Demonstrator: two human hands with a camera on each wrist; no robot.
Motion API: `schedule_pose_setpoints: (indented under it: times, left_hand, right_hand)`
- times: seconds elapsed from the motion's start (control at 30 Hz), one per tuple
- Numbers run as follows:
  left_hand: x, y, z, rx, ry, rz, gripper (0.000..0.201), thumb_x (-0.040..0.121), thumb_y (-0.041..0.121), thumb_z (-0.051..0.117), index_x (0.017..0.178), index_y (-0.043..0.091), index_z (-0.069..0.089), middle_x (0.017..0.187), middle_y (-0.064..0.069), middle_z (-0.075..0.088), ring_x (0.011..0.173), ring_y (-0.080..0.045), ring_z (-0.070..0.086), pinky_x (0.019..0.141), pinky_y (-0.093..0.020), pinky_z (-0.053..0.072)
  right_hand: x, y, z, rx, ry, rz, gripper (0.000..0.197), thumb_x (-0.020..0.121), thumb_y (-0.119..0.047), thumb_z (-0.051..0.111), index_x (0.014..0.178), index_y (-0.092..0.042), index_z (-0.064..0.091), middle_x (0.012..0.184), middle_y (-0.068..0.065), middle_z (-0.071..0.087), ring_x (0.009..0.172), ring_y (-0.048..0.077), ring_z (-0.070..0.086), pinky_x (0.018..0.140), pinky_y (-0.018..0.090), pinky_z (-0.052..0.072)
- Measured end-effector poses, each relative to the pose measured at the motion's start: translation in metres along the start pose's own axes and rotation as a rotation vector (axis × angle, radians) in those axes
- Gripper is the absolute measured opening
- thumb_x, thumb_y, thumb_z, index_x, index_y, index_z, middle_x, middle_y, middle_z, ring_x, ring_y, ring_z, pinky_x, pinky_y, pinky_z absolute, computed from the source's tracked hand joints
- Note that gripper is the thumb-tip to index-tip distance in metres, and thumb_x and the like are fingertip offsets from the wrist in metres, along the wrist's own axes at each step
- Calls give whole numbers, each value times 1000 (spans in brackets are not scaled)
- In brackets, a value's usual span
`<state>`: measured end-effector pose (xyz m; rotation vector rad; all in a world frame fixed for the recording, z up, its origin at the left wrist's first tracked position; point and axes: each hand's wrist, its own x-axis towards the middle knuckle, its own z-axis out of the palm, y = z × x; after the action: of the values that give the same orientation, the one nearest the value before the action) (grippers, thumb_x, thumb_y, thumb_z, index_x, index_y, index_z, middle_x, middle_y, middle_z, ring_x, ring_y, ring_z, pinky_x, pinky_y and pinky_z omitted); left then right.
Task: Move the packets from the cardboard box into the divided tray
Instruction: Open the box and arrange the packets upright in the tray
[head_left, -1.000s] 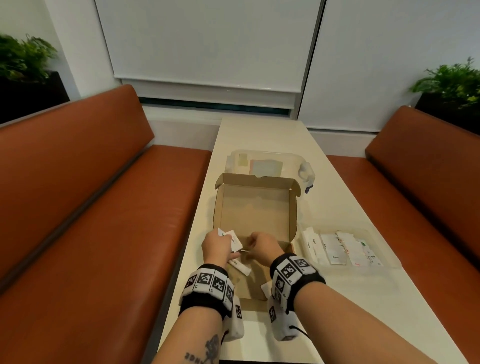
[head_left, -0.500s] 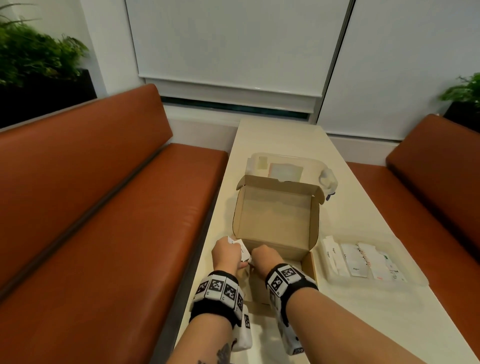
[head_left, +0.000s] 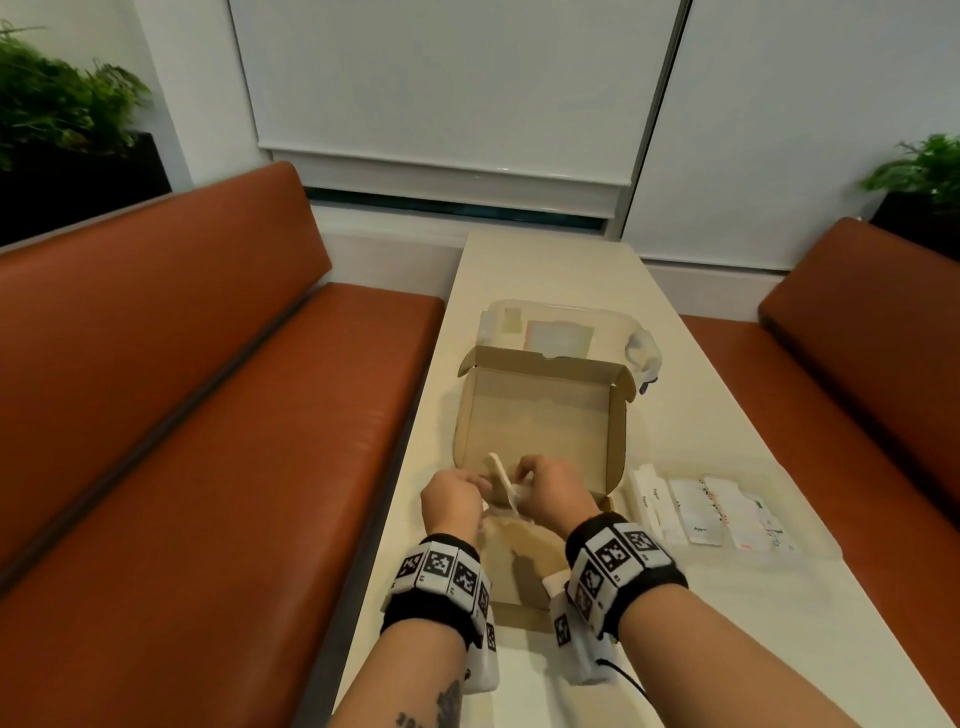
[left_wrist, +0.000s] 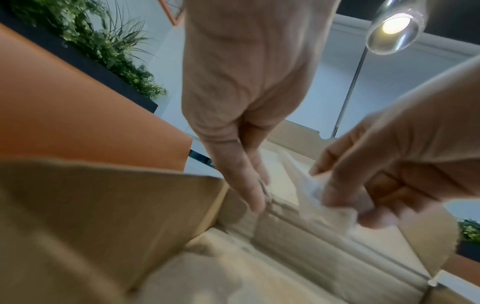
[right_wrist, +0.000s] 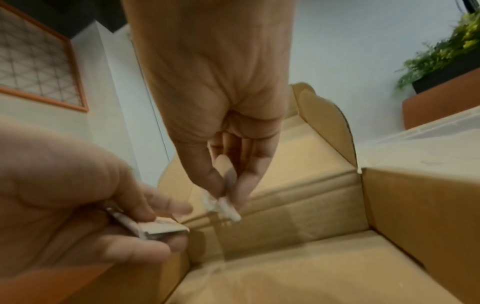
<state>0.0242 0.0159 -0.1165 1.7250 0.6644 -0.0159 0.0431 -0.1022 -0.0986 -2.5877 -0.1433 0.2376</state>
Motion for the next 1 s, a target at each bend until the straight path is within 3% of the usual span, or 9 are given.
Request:
schedule_pose_setpoints:
  times: [0.1, 0.23, 0.33, 0.47, 0.57, 0.67, 0.73, 0.9, 1.0]
  left_hand:
    - [0, 6, 7, -122, -142, -72, 27, 91, 5, 50, 113, -2, 63, 108, -19, 66, 84, -30, 65, 73, -39, 59]
    - [-5, 16, 15, -356, -314, -180, 40, 86, 41, 64, 106, 7, 61, 100, -15, 67, 91, -29, 67, 65, -40, 60]
    - [0, 17, 18, -291, -287, -165, 30, 84, 17, 69, 101, -6, 61, 105, -26, 65, 93, -37, 66, 72, -49, 59]
    - [7, 10, 19, -308, -217, -189, 25, 82, -13, 55, 107, -14, 54, 107, -31, 59, 94, -45, 63, 73, -50, 57]
    - [7, 5, 20, -305, -196, -174, 23, 84, -10, 57, 107, -14, 57, 104, -27, 59, 89, -40, 62, 72, -47, 57]
    - [6, 3, 19, -275, -180, -166, 19, 86, -7, 59, 104, -10, 58, 104, -23, 59, 86, -36, 61, 63, -38, 58]
    - [7, 2, 19, -261, -176, -158, 20, 86, -6, 59, 105, -9, 59, 105, -22, 59, 87, -34, 60, 61, -37, 58]
    - [6, -1, 20, -230, -173, -137, 21, 87, -5, 58, 107, -10, 60, 106, -23, 59, 99, -41, 60, 81, -50, 56]
    - [2, -3, 24, -252, -164, -117, 18, 88, -2, 57, 105, -9, 61, 99, -19, 58, 97, -39, 60, 76, -47, 58]
  right_hand:
    - [-6, -4, -7, 16, 90, -44, 11, 83, -9, 64, 91, -16, 62, 81, -1, 60, 75, 14, 59, 62, 21, 45]
    - [-12, -8, -8, -12, 114, -118, 12, 86, -9, 61, 97, -13, 65, 81, -2, 59, 75, 11, 54, 65, 17, 39]
    - [-16, -6, -13, 62, 5, -93, 16, 85, -15, 65, 100, -12, 69, 82, -1, 66, 69, 8, 56, 62, 16, 44]
    - [-17, 3, -27, 218, -109, -1, 19, 85, -27, 67, 95, -12, 70, 87, 2, 69, 76, 10, 60, 71, 21, 50]
    - [-20, 14, -30, -27, -182, 37, 19, 86, -14, 64, 104, -9, 67, 101, 7, 68, 91, 19, 63, 84, 28, 49]
    - [-30, 25, -19, -411, -390, 14, 44, 79, -1, 70, 121, -9, 61, 125, 10, 59, 113, 25, 57, 94, 31, 46]
    - [-35, 30, -12, -540, -409, -27, 50, 77, -2, 71, 124, -8, 56, 127, 13, 54, 113, 29, 56, 93, 34, 47]
    - [-40, 37, -5, -567, -411, -34, 40, 86, -5, 61, 125, -7, 53, 128, 16, 48, 115, 33, 52, 96, 39, 47]
    - [-39, 38, -3, -630, -458, -60, 36, 85, -9, 65, 120, -4, 60, 125, 17, 52, 112, 33, 55, 97, 38, 48]
